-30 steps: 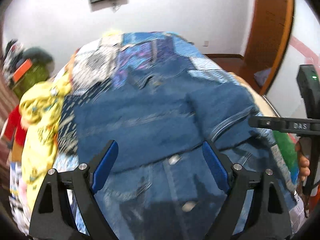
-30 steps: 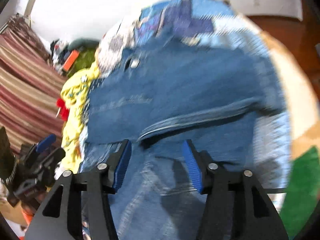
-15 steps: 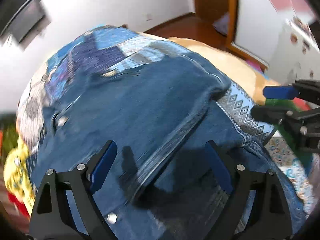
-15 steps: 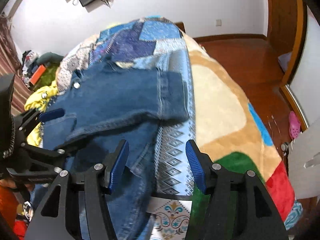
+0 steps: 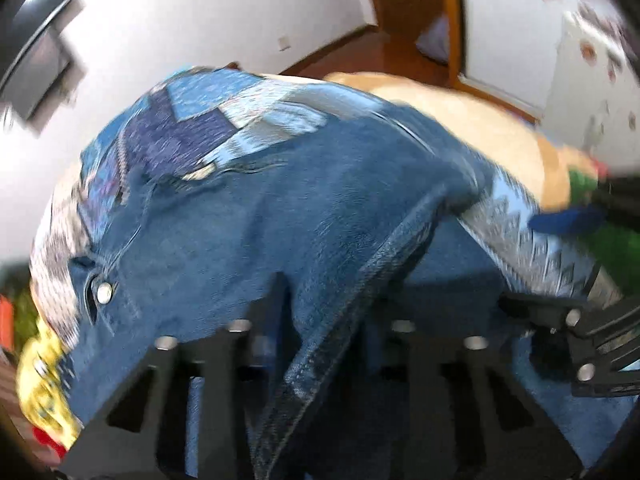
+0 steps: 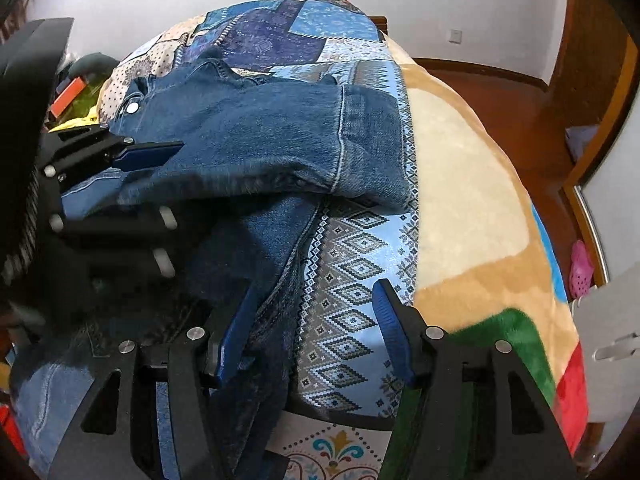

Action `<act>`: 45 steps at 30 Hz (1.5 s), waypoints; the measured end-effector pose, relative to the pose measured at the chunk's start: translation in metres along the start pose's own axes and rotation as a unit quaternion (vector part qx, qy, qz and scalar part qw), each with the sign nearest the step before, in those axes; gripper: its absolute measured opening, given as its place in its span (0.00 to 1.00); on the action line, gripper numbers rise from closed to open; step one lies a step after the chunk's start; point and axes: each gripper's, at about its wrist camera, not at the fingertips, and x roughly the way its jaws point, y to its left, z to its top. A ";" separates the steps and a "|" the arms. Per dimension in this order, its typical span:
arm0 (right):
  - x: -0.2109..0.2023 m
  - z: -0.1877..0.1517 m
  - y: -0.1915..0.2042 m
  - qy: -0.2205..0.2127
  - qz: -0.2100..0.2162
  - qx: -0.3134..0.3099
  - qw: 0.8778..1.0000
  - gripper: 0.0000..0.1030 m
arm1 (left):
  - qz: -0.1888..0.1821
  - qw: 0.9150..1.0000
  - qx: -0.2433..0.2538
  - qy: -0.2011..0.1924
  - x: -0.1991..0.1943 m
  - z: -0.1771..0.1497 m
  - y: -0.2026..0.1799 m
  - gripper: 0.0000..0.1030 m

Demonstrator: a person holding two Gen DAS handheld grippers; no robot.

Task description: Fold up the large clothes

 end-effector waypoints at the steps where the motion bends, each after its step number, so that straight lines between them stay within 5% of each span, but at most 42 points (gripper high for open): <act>1: 0.000 0.000 0.000 0.001 -0.001 0.000 1.000 0.55 | -0.013 1.000 -0.027 -0.005 -0.005 0.001 0.012 0.16; 5: 0.003 -0.001 0.002 0.005 -0.013 -0.008 1.000 0.55 | -0.028 0.993 -0.107 -0.046 -0.040 0.001 0.058 0.09; 9: 0.004 -0.002 0.005 0.009 -0.023 -0.014 1.000 0.56 | -0.021 0.977 -0.195 -0.085 -0.084 -0.022 0.119 0.08; 14: 0.008 -0.002 0.009 0.012 -0.019 -0.015 1.000 0.71 | -0.002 0.961 -0.265 -0.071 -0.100 -0.080 0.172 0.09; 18: 0.014 -0.001 0.020 0.015 -0.042 -0.032 0.998 0.74 | 0.002 0.948 -0.318 -0.009 -0.077 -0.142 0.190 0.21; 20: 0.015 -0.002 0.023 0.016 -0.048 -0.036 0.998 0.75 | -0.014 0.934 -0.358 0.016 -0.063 -0.178 0.200 0.36; 26: 0.018 -0.001 0.026 0.021 -0.056 -0.042 0.997 0.76 | -0.053 0.900 -0.433 -0.003 -0.059 -0.233 0.211 0.59; 32: 0.022 0.001 0.030 0.026 -0.067 -0.039 0.997 0.77 | -0.096 0.870 -0.483 -0.022 -0.057 -0.248 0.221 0.60; 34: 0.022 0.001 0.032 0.027 -0.072 -0.039 0.996 0.77 | -0.077 0.880 -0.469 -0.017 -0.059 -0.244 0.214 0.60; 40: 0.024 0.002 0.035 0.026 -0.081 -0.034 0.996 0.79 | 0.071 0.958 -0.276 0.009 -0.077 -0.197 0.170 0.62; 45: 0.025 0.002 0.036 0.024 -0.088 -0.031 0.995 0.79 | 0.133 0.984 -0.120 0.010 -0.074 -0.168 0.127 0.74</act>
